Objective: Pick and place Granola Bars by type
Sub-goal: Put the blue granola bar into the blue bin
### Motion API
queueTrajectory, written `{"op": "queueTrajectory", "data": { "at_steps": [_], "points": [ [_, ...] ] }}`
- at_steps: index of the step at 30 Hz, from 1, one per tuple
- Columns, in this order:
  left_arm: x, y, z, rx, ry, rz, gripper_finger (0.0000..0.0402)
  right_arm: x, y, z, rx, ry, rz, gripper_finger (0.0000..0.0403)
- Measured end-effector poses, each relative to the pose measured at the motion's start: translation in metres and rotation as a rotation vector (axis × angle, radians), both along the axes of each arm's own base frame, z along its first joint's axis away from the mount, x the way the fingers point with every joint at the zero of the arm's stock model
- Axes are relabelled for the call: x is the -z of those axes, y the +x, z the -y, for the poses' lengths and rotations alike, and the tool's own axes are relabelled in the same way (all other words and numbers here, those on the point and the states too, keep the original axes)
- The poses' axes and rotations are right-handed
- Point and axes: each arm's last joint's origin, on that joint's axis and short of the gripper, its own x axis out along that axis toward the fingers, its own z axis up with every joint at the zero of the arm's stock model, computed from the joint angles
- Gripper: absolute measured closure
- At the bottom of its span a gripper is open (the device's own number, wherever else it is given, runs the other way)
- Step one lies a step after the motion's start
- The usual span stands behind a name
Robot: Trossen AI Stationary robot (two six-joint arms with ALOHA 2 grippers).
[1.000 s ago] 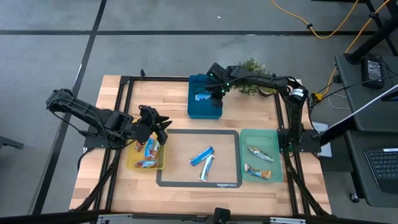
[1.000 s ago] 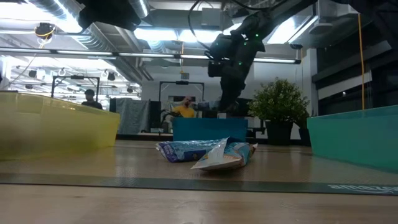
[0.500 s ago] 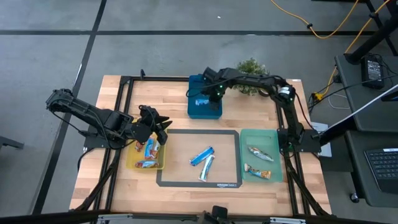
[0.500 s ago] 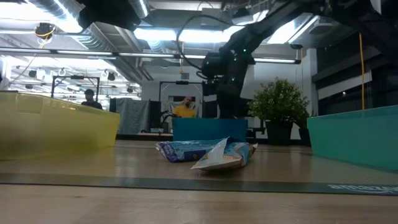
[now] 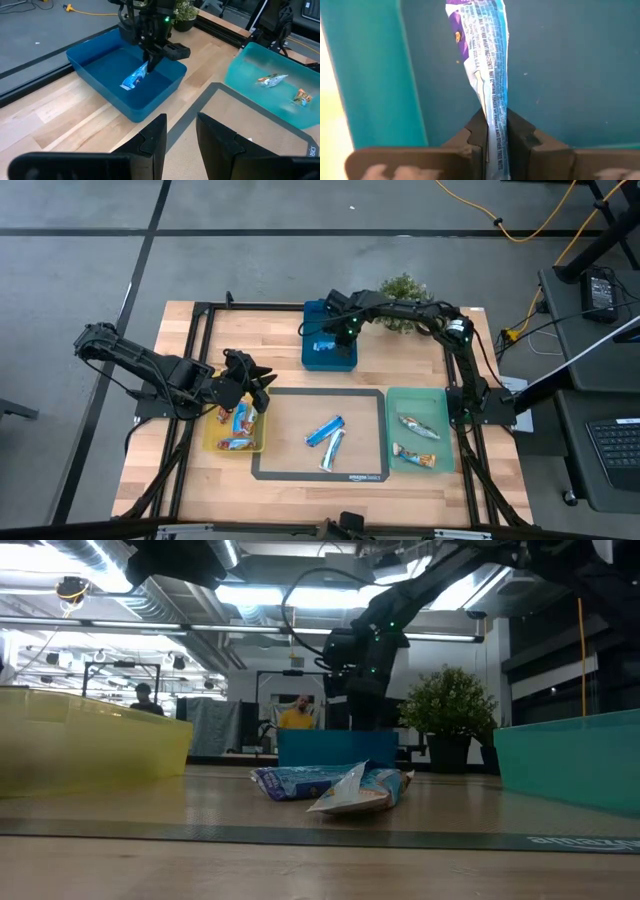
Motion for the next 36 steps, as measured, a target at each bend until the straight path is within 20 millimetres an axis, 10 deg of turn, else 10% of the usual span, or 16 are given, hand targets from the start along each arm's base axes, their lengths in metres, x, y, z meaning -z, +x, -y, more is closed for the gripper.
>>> {"op": "queueTrajectory", "data": {
  "at_steps": [18,36],
  "points": [
    [0.0,0.0,0.0,0.0,0.0,0.0,0.0304,-0.031,0.004,-0.013,-0.039,-0.026,0.027,0.0254],
    [0.001,0.0,0.001,0.054,-0.013,-0.03,0.0304,-0.125,-0.031,-0.12,-0.277,-0.046,0.099,0.028]
  ]
}}
